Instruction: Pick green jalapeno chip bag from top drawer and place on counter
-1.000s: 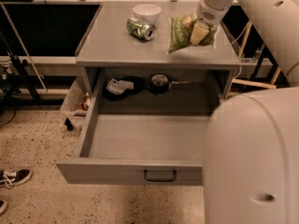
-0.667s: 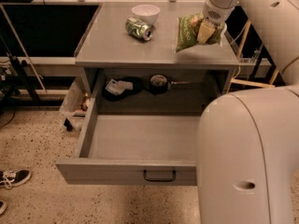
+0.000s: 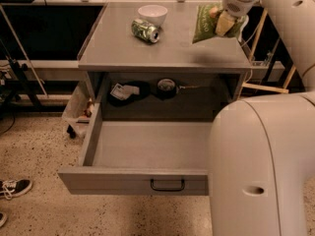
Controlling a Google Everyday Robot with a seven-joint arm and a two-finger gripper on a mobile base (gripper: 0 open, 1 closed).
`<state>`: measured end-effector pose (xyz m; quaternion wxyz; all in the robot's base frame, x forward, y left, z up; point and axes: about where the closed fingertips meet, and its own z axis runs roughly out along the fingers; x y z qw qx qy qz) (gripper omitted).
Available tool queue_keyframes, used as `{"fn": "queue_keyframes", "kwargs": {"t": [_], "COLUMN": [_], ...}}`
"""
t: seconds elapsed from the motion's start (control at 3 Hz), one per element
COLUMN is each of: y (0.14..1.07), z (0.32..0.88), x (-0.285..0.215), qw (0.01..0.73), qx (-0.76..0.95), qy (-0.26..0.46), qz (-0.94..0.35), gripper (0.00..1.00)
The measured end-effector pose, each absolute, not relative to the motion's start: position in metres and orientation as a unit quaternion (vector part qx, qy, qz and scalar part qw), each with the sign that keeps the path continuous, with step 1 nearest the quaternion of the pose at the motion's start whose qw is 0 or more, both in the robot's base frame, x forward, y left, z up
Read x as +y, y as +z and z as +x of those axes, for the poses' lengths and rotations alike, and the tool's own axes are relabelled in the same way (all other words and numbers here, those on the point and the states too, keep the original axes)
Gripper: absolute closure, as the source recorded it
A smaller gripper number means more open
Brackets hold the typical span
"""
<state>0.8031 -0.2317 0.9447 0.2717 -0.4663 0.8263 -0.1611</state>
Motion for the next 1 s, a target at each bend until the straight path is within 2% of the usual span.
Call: {"fn": "queue_keyframes", "kwargs": {"t": [0.33,0.67,1.0], "y": [0.965,0.951,0.887], "z": [0.818,0.826,0.829], "x": [-0.255,-0.266,-0.263], "qw": [0.301,0.295,0.242], "qx": [0.836,0.848,0.867], "qy": [-0.178,-0.177,-0.148], "qz": [-0.423,-0.402,-0.410], "gripper": [1.00,1.00,1.00]}}
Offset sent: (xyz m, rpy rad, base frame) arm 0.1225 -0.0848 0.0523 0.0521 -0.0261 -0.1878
